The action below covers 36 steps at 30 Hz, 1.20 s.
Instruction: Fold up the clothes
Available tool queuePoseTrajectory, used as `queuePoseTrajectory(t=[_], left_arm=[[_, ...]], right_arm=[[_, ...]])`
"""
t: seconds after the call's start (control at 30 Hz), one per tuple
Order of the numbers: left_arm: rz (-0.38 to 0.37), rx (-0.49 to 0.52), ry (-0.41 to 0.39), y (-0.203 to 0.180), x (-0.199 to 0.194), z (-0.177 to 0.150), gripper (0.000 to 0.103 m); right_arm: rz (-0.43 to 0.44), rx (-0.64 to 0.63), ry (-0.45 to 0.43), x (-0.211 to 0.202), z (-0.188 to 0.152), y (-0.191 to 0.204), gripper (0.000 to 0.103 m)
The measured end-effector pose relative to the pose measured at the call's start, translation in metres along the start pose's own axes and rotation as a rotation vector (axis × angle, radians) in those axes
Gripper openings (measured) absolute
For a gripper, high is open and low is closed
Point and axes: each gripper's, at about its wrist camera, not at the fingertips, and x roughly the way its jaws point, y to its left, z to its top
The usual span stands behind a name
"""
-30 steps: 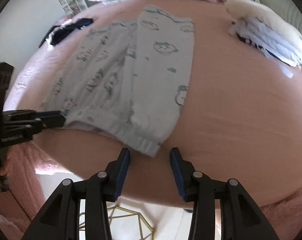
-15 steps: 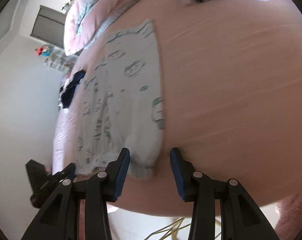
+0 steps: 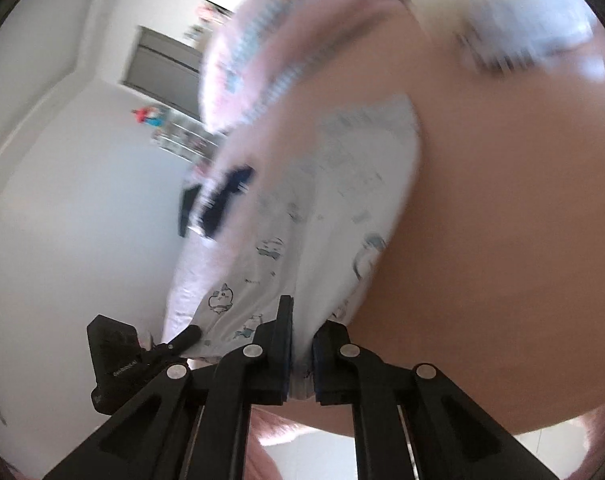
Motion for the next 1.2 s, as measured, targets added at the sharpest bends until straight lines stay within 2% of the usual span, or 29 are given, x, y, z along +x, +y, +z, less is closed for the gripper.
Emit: queuePoseTrajectory(t=[0.1, 0.2, 0.23, 0.27, 0.3, 0.33, 0.43, 0.5, 0.57, 0.6, 0.67, 0.77, 0.83, 0.9, 0.97, 1.07, 1.13, 1.2], left_arm=[[-0.078, -0.009, -0.037, -0.011, -0.03, -0.009, 0.006], [-0.164, -0.075, -0.059, -0.011, -0.048, -0.017, 0.006], [-0.206, -0.086, -0.066, -0.013, -0.054, -0.018, 0.006], [-0.213, -0.074, -0.062, -0.018, -0.054, -0.014, 0.006], [-0.212, -0.056, -0.056, -0.023, -0.052, -0.009, 0.006], [-0.178, -0.043, -0.042, -0.021, -0.039, 0.004, 0.006], [-0.069, -0.033, 0.003, -0.008, 0.007, 0.049, 0.006], [-0.031, -0.038, 0.012, -0.008, 0.031, 0.091, 0.006], [-0.016, 0.014, -0.02, -0.028, 0.034, 0.138, 0.006], [-0.038, 0.068, -0.075, -0.054, 0.019, 0.16, 0.006], [-0.08, 0.196, -0.208, -0.116, -0.02, 0.202, 0.006], [-0.109, 0.335, -0.33, -0.183, -0.07, 0.22, 0.007], [-0.068, 0.313, -0.304, -0.165, -0.059, 0.197, 0.007], [-0.021, 0.28, -0.267, -0.141, -0.042, 0.172, 0.007], [0.026, 0.247, -0.231, -0.117, -0.026, 0.146, 0.007], [0.096, 0.196, -0.175, -0.081, -0.002, 0.108, 0.007], [0.142, 0.163, -0.138, -0.057, 0.015, 0.083, 0.007], [0.189, 0.129, -0.101, -0.033, 0.031, 0.057, 0.007]], right_arm=[[0.026, -0.024, -0.075, -0.034, -0.007, 0.02, 0.007], [0.079, 0.031, -0.111, -0.062, -0.019, 0.022, 0.007], [0.099, 0.045, -0.119, -0.068, -0.021, 0.026, 0.007], [0.118, 0.051, -0.125, -0.075, -0.021, 0.031, 0.007], [0.131, 0.041, -0.124, -0.089, -0.018, 0.03, 0.007], [0.104, 0.017, -0.114, -0.094, -0.014, 0.035, 0.006], [-0.058, -0.053, -0.027, -0.064, 0.005, 0.041, 0.006], [-0.148, -0.034, 0.052, -0.029, 0.034, 0.027, 0.006], [-0.174, -0.04, 0.032, -0.018, 0.079, 0.032, 0.006], [-0.162, -0.068, -0.007, -0.021, 0.111, 0.048, 0.006], [-0.097, -0.168, -0.137, -0.053, 0.16, 0.104, 0.006], [-0.021, -0.308, -0.294, -0.107, 0.197, 0.181, 0.006], [0.016, -0.376, -0.37, -0.135, 0.21, 0.219, 0.006], [0.041, -0.411, -0.405, -0.152, 0.21, 0.236, 0.006], [0.055, -0.408, -0.411, -0.158, 0.193, 0.233, 0.006], [0.009, -0.33, -0.366, -0.14, 0.146, 0.185, 0.006], [-0.067, -0.249, -0.31, -0.114, 0.11, 0.141, 0.007], [-0.172, -0.153, -0.203, -0.071, 0.071, 0.08, 0.007]])
